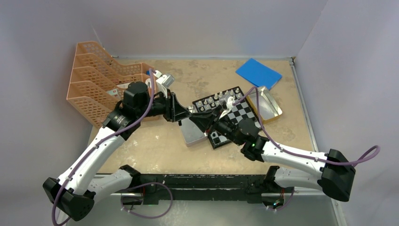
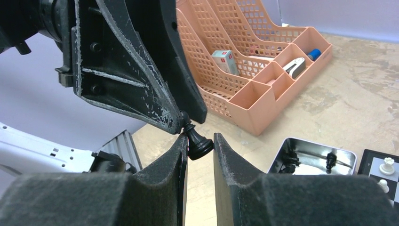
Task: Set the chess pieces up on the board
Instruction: Place the chess piece on the chessboard.
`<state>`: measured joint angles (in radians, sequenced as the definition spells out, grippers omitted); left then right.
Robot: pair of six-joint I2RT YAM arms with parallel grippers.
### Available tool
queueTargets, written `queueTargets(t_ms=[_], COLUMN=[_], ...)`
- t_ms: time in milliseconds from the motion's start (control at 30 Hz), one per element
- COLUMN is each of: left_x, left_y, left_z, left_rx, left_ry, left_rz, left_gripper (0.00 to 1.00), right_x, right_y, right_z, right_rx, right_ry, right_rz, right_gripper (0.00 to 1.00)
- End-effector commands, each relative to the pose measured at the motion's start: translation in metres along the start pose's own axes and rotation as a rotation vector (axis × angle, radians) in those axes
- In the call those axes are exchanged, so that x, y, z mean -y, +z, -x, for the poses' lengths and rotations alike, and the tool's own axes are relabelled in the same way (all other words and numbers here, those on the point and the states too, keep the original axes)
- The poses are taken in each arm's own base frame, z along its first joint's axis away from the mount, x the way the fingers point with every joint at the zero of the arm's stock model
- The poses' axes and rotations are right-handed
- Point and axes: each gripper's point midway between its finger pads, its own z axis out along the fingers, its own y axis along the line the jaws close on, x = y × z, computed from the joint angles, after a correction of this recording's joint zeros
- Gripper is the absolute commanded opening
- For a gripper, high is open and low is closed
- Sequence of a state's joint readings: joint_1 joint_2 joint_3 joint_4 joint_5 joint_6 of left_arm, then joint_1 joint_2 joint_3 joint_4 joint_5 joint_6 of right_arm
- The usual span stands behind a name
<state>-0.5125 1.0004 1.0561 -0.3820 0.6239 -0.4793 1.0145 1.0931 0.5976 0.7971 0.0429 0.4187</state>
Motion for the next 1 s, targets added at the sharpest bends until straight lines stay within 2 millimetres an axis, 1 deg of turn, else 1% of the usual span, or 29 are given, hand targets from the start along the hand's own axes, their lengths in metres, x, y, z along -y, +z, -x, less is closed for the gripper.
queueTargets(t_ms=[0,67,200,300,400,467,500,667,733,833,933,967], left_x=[0.006,0.005,0.007,0.007,0.005,0.004,0.003,-0.009,-0.013,-0.019,-0.024,-0.023], left_y=[0.001,0.002,0.006,0.009,0.010,0.010,0.010,0.012,0.013,0.017,0.029,0.035], left_z=[0.014,0.011,-0.001,-0.006,-0.006,-0.006,-0.006,-0.011,-0.013,-0.014,-0.020,-0.024], left_rx=[0.056,0.049,-0.002,-0.023,-0.024,-0.026,-0.025,-0.040,-0.043,-0.045,-0.064,-0.077], left_ry=[0.015,0.007,-0.016,-0.019,-0.009,0.002,0.009,0.028,0.039,0.057,0.067,0.078], left_rz=[-0.028,-0.034,-0.073,-0.087,-0.085,-0.083,-0.080,-0.033,-0.006,0.027,0.061,0.063], left_gripper=[0.25,0.22,0.22,0.12,0.00,0.00,0.00,0.00,0.00,0.00,0.00,0.00], right_x=[-0.004,-0.004,-0.002,0.000,0.001,0.002,0.003,0.011,0.016,0.018,0.017,0.017], right_y=[0.002,0.003,0.004,0.004,0.003,0.002,0.001,-0.010,-0.017,-0.033,-0.050,-0.057], right_z=[0.016,0.015,0.015,0.011,0.007,0.005,0.003,0.003,0.009,0.027,0.043,0.047], right_rx=[0.055,0.053,0.054,0.046,0.034,0.024,0.016,-0.019,-0.021,-0.011,-0.020,-0.024], right_ry=[0.012,0.017,0.029,0.040,0.045,0.044,0.044,0.046,0.068,0.096,0.114,0.110], right_rz=[0.001,-0.001,-0.013,-0.022,-0.023,-0.028,-0.034,-0.097,-0.149,-0.208,-0.252,-0.266], right_gripper=[0.00,0.00,0.00,0.00,0.02,0.05,0.08,0.31,0.38,0.47,0.59,0.63])
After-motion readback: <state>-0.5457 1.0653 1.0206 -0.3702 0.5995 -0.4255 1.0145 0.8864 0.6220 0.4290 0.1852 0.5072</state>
